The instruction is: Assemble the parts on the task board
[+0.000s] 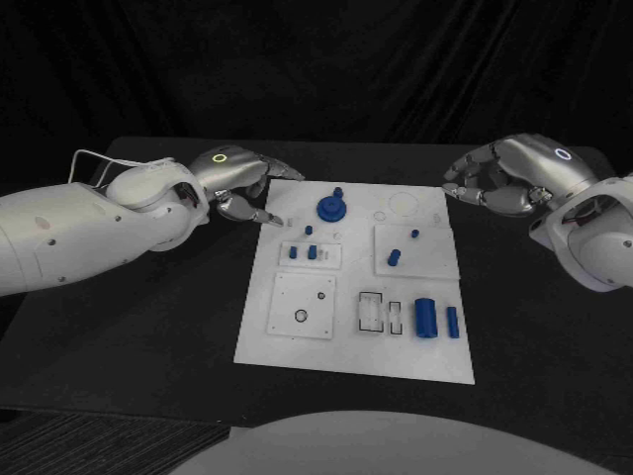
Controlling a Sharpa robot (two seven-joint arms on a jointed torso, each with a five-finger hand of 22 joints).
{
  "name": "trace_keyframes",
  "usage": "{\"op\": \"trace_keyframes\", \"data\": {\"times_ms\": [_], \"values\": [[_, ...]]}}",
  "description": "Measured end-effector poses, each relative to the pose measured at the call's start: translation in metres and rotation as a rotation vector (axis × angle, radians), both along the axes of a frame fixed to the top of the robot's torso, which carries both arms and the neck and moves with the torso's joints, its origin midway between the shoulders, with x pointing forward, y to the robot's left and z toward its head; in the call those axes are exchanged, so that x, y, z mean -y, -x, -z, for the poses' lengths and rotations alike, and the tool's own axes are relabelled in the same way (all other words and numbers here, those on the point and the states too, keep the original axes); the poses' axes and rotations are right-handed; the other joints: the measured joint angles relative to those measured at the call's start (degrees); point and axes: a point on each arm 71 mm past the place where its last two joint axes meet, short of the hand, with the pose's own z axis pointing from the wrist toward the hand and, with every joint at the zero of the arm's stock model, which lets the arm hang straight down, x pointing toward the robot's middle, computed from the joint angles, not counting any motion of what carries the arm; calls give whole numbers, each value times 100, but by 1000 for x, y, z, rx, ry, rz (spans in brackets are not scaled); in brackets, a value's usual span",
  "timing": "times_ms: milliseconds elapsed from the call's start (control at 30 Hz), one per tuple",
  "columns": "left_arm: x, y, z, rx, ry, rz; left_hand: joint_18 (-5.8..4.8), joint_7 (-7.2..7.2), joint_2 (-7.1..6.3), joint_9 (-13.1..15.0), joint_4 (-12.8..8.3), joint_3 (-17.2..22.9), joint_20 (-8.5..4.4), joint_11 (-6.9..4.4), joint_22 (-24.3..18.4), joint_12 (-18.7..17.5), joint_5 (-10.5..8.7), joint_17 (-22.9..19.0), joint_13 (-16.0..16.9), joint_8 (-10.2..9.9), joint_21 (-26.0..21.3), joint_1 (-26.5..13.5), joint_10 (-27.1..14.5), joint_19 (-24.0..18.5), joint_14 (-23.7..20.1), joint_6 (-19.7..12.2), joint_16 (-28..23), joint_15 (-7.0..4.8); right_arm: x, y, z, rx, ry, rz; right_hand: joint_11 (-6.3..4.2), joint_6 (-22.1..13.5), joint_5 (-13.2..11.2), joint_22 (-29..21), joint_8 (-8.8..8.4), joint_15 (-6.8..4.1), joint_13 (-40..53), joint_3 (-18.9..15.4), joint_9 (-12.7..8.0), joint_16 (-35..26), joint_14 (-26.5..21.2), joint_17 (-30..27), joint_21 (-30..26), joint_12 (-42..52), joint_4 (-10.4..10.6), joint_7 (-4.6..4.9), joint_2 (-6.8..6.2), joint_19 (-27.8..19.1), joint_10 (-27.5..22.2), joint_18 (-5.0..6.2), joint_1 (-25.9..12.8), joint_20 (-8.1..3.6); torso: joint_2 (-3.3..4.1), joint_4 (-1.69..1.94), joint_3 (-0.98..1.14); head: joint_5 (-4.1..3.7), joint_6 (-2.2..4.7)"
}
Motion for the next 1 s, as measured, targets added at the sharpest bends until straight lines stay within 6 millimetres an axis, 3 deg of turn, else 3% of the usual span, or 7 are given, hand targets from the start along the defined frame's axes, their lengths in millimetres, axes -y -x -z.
{"op": "trace_keyframes", "data": {"times_ms": [100, 200, 267, 400, 500, 733, 1000], "values": [[-13, -2, -6, -72, 135, -16, -278, 277, 557, 2, -29, -132, 143, -133, -428, -48, 145, -855, -241, 26, -1014, -472, -1023, -1434, -2030, 187, -1717, 477, -6, -7, -20, 10, 39, -13, 257, 21, -130, 0, -113, 221, -956, 23, 0, -190, -7, -263, -355, -1189, -112, -67, -165, -163, -395, 52, 269, 163, -1, -1, -5, 17, 0], [-28, -3, -10, -194, 303, -32, -317, 425, 850, -129, -33, -683, 111, -412, -1321, -119, -47, -2463, -540, -19, -1646, -680, -2145, -3355, -3564, -208, -3762, 242, -17, -12, -35, 6, 94, -33, 286, 112, -712, 0, -282, 142, -1568, -94, -95, -379, -103, -518, -661, -1868, -183, -11, -228, -257, -565, 135, 412, 154, -3, 2, -11, 21, 0], [-33, -2, -10, -298, 429, -29, -316, 364, 714, -272, -22, -963, 140, -546, -2301, -229, -77, -3416, -666, -79, -1713, -777, -2647, -4095, -4273, -723, -4753, 136, -23, -14, -38, -6, 142, -47, 285, -127, -985, -1, -538, 127, -1828, -226, -240, -473, -168, -652, -792, -2134, -184, -71, -276, -292, -628, 135, 455, 163, -3, 3, -11, 21, 0], [-31, 0, -12, -490, 690, 8, -316, 268, 152, -534, 0, -1302, 199, -605, -4079, -382, -95, -3937, -805, -164, -1804, -880, -3275, -4868, -4542, -1761, -5185, 207, -27, -17, -33, -47, 241, -59, 286, -390, -630, -1, -754, 152, -2204, -201, -437, -949, -553, -1221, -1580, -2520, -421, -319, -340, -663, -881, 263, 867, 174, -5, 31, -11, -53, 0], [-29, 3, -14, -586, 847, 33, -315, 191, 106, -623, 7, -1337, 254, -665, -4735, -398, -95, -3955, -829, -177, -1823, -872, -3412, -5101, -4542, -2099, -5184, 207, -28, -17, -26, -83, 298, -64, 286, -425, -689, -1, -754, 168, -2353, 105, -485, -1127, -727, -1432, -1961, -2598, -563, -308, -377, -831, -976, 268, 1168, 194, -14, 60, -21, -130, 0], [-28, 9, -12, -745, 1120, 78, -215, 136, 567, -642, -2, -1087, 256, -672, -5007, -398, -95, -3964, -838, -177, -1823, -730, -3418, -5116, -4540, -2066, -5184, 205, -25, -17, 2, -186, 405, -70, 286, -617, -1012, -1, -754, 202, -2531, 425, -558, -1128, -760, -1464, -2120, -2598, -567, -431, -510, -857, -976, 268, 1169, 186, -29, 146, -72, -392, 0], [-25, 12, -8, -820, 1228, 109, -26, 249, 916, -649, -24, -1048, 435, -615, -5180, -398, 17, -3964, -838, -177, -1823, -461, -3423, -5104, -4579, -1934, -5184, 311, -24, -14, 21, -241, 453, -78, 271, -406, -1237, -1, -653, 121, -2713, 560, -553, -866, -389, -1187, -1920, -2560, -465, -467, -607, -567, -813, 267, 1071, 158, -35, 280, -188, -551, 0]]}}
